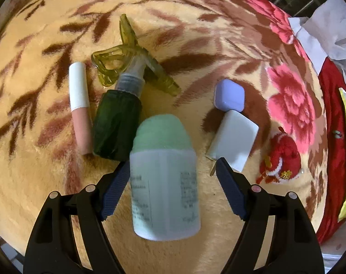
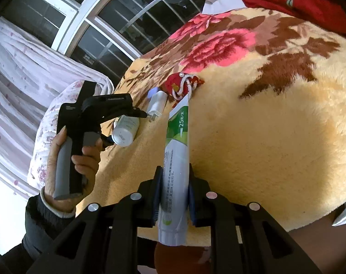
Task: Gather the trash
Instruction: 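Grasp the green-capped white lotion bottle with the left tool while the right tool holds the tube, then lower both tools over the orange bin and release the tube and bottle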
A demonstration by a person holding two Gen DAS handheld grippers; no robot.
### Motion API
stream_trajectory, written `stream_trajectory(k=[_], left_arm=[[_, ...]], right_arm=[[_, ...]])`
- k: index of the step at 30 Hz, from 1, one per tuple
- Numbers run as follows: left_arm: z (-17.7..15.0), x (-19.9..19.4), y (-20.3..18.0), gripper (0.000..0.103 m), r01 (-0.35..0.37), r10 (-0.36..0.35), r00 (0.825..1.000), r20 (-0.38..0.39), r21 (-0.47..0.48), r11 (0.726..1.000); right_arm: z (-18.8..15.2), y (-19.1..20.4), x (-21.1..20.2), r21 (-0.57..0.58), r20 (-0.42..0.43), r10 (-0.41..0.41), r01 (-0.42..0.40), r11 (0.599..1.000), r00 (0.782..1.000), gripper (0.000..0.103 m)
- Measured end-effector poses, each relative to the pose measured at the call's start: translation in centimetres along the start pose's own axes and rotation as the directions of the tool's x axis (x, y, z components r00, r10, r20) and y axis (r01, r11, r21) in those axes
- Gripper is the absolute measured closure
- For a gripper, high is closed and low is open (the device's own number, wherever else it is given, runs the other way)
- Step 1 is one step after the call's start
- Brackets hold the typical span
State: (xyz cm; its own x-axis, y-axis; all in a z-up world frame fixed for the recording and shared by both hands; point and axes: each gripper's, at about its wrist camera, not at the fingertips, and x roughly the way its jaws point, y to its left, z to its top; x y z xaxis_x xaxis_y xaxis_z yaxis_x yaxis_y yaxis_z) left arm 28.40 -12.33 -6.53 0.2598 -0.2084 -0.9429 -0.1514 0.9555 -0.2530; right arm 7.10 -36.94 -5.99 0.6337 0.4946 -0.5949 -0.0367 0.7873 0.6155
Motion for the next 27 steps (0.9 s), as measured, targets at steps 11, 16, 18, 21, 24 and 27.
stream_trajectory(k=[11, 16, 18, 21, 24, 27], left_arm=[[-1.7, -1.5, 1.9, 0.057, 0.114, -0.114, 0.993, -0.011, 0.249, 0.962], [-5.6, -5.8, 3.7, 0.057, 0.249, -0.273, 0.962, 0.022, 0.344, 0.905], [-8.2, -8.1, 5.1, 0.057, 0.244, -0.295, 0.952, 0.077, 0.39, 0.888], [-11.7, -10.1, 6.5, 0.057, 0.218, -0.309, 0.941, 0.138, 0.451, 0.866], [-15.5, -11.2, 7.7, 0.057, 0.166, -0.295, 0.937, 0.188, 0.502, 0.849], [-19.2, -11.3, 9.0, 0.057, 0.124, -0.277, 0.935, 0.22, 0.531, 0.838]], right_arm=[[-0.4, -0.4, -0.8, 0.017, 0.015, 0.001, -0.001, 1.0, 1.0, 0.083], [-0.7, 0.2, -0.8, 0.012, 0.012, -0.002, 0.002, 1.0, 1.0, 0.083], [-0.9, 0.7, -0.7, 0.005, 0.007, 0.0, 0.0, 1.0, 1.0, 0.083], [-1.6, 2.2, -0.4, -0.029, -0.001, 0.005, -0.005, 1.0, 1.0, 0.083], [-2.7, 4.3, -0.1, -0.089, -0.006, 0.005, -0.005, 0.996, 1.0, 0.083], [-4.2, 6.4, 0.2, -0.146, -0.014, 0.003, -0.005, 0.989, 1.0, 0.083]])
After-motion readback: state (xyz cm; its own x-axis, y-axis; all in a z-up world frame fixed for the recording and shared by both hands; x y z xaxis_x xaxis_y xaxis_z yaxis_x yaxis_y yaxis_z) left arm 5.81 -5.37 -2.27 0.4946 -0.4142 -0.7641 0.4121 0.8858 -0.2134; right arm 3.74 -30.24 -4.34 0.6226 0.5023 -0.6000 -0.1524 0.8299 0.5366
